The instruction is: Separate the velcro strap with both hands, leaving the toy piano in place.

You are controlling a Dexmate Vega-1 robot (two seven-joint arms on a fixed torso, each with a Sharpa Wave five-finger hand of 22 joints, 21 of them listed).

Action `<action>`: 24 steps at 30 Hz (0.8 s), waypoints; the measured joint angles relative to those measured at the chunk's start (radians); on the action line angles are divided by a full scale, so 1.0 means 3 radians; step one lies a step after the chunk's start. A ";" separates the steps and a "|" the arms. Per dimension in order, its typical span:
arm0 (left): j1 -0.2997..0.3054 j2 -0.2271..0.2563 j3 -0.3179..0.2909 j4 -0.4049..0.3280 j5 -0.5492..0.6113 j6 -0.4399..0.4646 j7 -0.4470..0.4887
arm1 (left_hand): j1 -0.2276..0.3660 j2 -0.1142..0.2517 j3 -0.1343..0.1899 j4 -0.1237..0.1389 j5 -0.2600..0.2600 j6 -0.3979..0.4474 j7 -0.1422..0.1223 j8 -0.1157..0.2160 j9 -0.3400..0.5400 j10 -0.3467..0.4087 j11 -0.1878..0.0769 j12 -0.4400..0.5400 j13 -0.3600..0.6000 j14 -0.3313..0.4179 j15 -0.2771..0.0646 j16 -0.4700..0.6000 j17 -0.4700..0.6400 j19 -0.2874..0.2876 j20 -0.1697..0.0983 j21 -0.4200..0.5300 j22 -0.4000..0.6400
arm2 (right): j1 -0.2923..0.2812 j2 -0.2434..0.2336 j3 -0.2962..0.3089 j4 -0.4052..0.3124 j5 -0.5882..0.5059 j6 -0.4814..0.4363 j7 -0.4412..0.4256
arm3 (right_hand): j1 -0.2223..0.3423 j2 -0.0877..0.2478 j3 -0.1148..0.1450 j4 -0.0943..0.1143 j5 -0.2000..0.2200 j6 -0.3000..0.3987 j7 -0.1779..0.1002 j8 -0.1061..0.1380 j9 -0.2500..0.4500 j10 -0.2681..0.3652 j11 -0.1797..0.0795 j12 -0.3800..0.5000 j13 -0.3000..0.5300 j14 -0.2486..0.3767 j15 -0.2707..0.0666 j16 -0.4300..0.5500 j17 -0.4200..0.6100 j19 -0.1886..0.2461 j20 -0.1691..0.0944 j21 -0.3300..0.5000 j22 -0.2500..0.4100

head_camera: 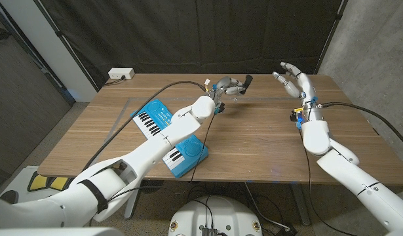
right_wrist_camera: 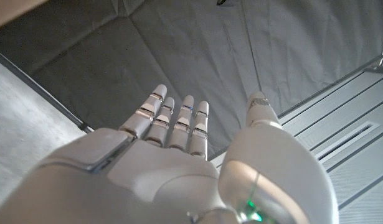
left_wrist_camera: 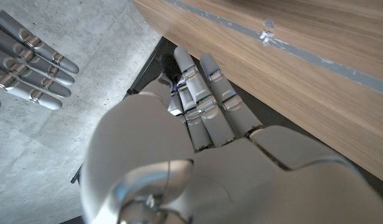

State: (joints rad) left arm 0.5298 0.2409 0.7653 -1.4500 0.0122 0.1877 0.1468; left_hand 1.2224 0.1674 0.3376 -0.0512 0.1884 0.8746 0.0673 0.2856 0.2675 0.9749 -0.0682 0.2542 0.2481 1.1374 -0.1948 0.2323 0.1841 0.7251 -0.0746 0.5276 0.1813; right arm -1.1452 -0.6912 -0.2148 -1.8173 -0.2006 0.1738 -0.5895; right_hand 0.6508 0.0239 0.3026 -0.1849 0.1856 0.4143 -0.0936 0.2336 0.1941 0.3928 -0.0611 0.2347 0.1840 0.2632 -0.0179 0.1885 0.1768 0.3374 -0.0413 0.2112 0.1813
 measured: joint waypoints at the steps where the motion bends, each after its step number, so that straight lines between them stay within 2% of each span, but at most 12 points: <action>1: -0.0018 -0.0006 0.0009 0.0007 -0.0023 0.0001 -0.0024 | 0.0000 0.0000 0.0004 -0.0004 0.0000 0.0000 0.0000 0.0000 0.0007 0.0000 0.0000 0.0000 0.0003 0.0000 0.0000 0.0000 0.0000 0.0000 0.0000 0.0007 0.0000 | 0.0004 -0.0010 -0.0010 -0.0013 -0.0058 -0.0019 -0.0027 | 0.0014 0.0001 0.0000 0.0000 0.0000 0.0014 -0.0014 0.0000 0.0009 0.0004 -0.0004 0.0000 0.0000 0.0001 -0.0001 0.0000 0.0000 0.0000 0.0000 0.0000 0.0000; 3: -0.0024 -0.0008 0.0012 0.0008 -0.0048 0.0022 -0.0050 | 0.0000 0.0000 0.0004 -0.0004 0.0000 -0.0004 0.0004 0.0000 0.0015 0.0000 0.0000 0.0000 0.0003 0.0000 0.0000 0.0000 -0.0006 0.0000 0.0000 0.0008 0.0000 | 0.0009 -0.0026 -0.0025 -0.0032 -0.0080 -0.0027 -0.0037 | 0.0054 -0.0013 0.0000 0.0000 0.0000 0.0017 -0.0017 0.0000 0.0013 0.0004 -0.0004 0.0000 0.0000 0.0001 -0.0001 0.0000 0.0000 0.0024 0.0000 0.0000 0.0000; 5: -0.0062 -0.0014 0.0040 -0.0026 -0.0067 0.0072 -0.0068 | 0.0023 -0.0023 0.0004 -0.0004 0.0000 -0.0004 0.0004 0.0000 0.0016 0.0019 0.0018 0.0000 0.0003 0.0008 0.0008 0.0000 -0.0010 0.0000 0.0000 0.0008 0.0000 | 0.0012 -0.0043 -0.0039 -0.0051 -0.0256 -0.0100 -0.0110 | 0.0079 -0.0038 0.0009 0.0009 0.0000 0.0017 -0.0017 0.0000 0.0013 0.0004 -0.0004 0.0000 0.0000 0.0025 -0.0025 0.0000 0.0000 0.0068 0.0006 0.0000 0.0000; 11: -0.0118 -0.0012 0.0099 -0.0160 -0.0099 0.0302 -0.0107 | 0.0035 -0.0035 0.0018 -0.0018 0.0000 -0.0004 0.0005 0.0000 0.0031 0.0037 0.0000 0.0000 0.0003 0.0026 0.0026 0.0000 -0.0010 0.0012 0.0012 0.0008 0.0000 | 0.0019 -0.0103 -0.0087 -0.0110 -0.0488 -0.0195 -0.0192 | 0.0194 -0.0056 0.0009 0.0009 0.0000 0.0043 -0.0042 0.0000 0.0013 0.0016 -0.0016 0.0000 0.0000 0.0074 -0.0051 0.0000 0.0000 0.0149 -0.0006 0.0013 0.0000; 17: -0.0166 -0.0008 0.0140 -0.0232 -0.0111 0.0451 -0.0128 | 0.0035 -0.0035 0.0037 -0.0019 0.0000 -0.0005 0.0005 0.0000 0.0031 0.0049 0.0001 -0.0023 0.0003 0.0014 0.0038 -0.0026 -0.0010 0.0012 0.0012 0.0008 0.0000 | 0.0019 -0.0153 -0.0122 -0.0143 -0.0624 -0.0219 -0.0248 | 0.0298 -0.0070 0.0015 0.0031 0.0000 0.0167 -0.0203 0.0035 0.0028 0.0106 -0.0105 0.0020 0.0000 0.0118 -0.0059 0.0000 0.0000 0.0184 -0.0005 0.0013 0.0000; 20: -0.0191 -0.0007 0.0158 -0.0275 -0.0125 0.0519 -0.0130 | 0.0035 -0.0035 0.0041 -0.0023 0.0000 -0.0005 0.0005 0.0000 0.0045 0.0049 0.0001 -0.0023 -0.0006 0.0014 0.0039 -0.0026 -0.0010 0.0012 0.0012 0.0008 0.0000 | 0.0018 -0.0166 -0.0146 -0.0154 -0.0705 -0.0231 -0.0295 | 0.0317 -0.0073 0.0013 0.0033 0.0000 0.0199 -0.0233 0.0048 0.0028 0.0134 -0.0114 0.0032 0.0000 0.0132 -0.0074 0.0000 0.0000 0.0187 -0.0008 0.0013 0.0000; 24: -0.0207 -0.0008 0.0169 -0.0301 -0.0138 0.0560 -0.0131 | 0.0035 -0.0035 0.0041 -0.0023 0.0000 -0.0005 0.0005 0.0000 0.0046 0.0049 0.0001 -0.0023 -0.0007 0.0019 0.0043 -0.0026 -0.0010 0.0012 0.0012 0.0008 0.0000 | 0.0016 -0.0171 -0.0172 -0.0167 -0.0788 -0.0258 -0.0339 | 0.0352 -0.0074 0.0006 0.0040 0.0000 0.0247 -0.0220 0.0066 0.0028 0.0151 -0.0131 0.0032 0.0000 0.0136 -0.0077 0.0000 0.0000 0.0226 0.0000 0.0013 0.0001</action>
State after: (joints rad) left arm 0.4677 0.2384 0.8160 -1.5403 -0.0290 0.3558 0.1075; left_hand 1.2329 0.1569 0.3498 -0.0580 0.1885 0.8732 0.0689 0.2856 0.2814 0.9894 -0.0679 0.2473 0.2460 1.1430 -0.1817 0.2245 0.1813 0.7286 -0.0712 0.5300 0.1814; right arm -1.1403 -0.7425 -0.2665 -1.8674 -0.4371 0.0963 -0.6911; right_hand 0.7565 0.0018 0.3044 -0.1730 0.1856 0.4885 -0.1596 0.2533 0.2025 0.4382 -0.1004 0.2442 0.1840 0.3039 -0.0410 0.1886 0.1769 0.4051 -0.0413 0.2150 0.1815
